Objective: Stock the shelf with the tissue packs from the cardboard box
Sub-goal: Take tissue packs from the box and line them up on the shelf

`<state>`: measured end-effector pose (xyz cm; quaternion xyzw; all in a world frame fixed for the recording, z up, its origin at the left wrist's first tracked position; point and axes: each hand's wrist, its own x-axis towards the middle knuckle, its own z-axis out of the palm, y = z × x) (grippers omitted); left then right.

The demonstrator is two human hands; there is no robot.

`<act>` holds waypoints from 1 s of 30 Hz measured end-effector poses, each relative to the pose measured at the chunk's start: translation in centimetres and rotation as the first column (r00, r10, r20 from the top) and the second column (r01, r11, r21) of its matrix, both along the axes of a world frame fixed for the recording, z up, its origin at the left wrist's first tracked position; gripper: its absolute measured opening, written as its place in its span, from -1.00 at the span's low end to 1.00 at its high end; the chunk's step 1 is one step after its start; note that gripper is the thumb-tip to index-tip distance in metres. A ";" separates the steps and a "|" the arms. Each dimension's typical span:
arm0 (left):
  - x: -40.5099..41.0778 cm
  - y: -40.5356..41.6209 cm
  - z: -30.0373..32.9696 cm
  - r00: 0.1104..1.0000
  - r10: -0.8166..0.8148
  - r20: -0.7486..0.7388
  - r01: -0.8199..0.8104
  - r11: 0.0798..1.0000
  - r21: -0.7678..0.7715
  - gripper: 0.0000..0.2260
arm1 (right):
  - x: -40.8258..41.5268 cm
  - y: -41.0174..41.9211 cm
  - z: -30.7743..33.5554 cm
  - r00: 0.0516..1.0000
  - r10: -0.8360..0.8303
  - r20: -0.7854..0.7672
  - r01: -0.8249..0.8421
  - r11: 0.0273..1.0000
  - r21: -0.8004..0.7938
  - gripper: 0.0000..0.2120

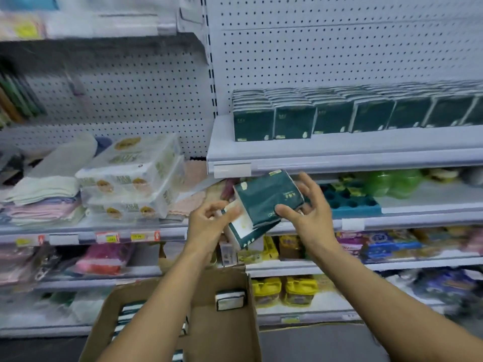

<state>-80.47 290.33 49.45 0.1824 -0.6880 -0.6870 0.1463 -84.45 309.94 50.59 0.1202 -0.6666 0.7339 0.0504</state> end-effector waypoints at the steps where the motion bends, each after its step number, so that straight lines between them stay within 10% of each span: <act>1: -0.9 0.7 0.6 1.000 -0.006 -0.022 0.005 1.000 -0.030 -0.77 | -1.1 0.7 0.7 0.999 0.000 0.053 0.004 0.997 -0.074 -0.24; 9: -8.3 7.2 5.1 0.989 0.008 -0.149 -0.029 0.990 -0.141 -0.83 | -11.6 6.7 5.8 0.938 0.149 0.314 -0.001 0.903 -0.429 -0.40; 14: -12.1 9.6 7.2 0.976 0.084 -0.202 -0.102 0.991 -0.081 -0.80 | -17.9 11.0 12.6 0.994 -0.038 0.103 0.056 0.983 -0.174 -0.47; 17: -13.7 10.2 7.8 0.972 0.140 -0.191 -0.153 0.987 -0.057 -0.76 | -21.3 12.3 15.7 0.994 -0.046 -0.099 0.069 0.967 0.246 -0.49; 21: -15.1 10.8 8.3 0.974 0.159 -0.162 -0.169 0.985 -0.046 -0.71 | -25.5 12.9 16.9 0.955 0.238 -0.175 0.036 0.495 0.868 -0.46; 25: -16.4 11.1 8.7 0.982 0.120 -0.146 -0.131 0.989 -0.068 -0.71 | -27.6 13.2 14.7 0.942 0.306 -0.136 0.028 0.335 0.942 -0.39; 30: -17.8 10.8 8.6 0.989 0.079 -0.128 -0.090 0.993 -0.077 -0.72 | -27.3 15.4 10.8 0.818 0.266 -0.510 0.439 0.282 0.853 -0.45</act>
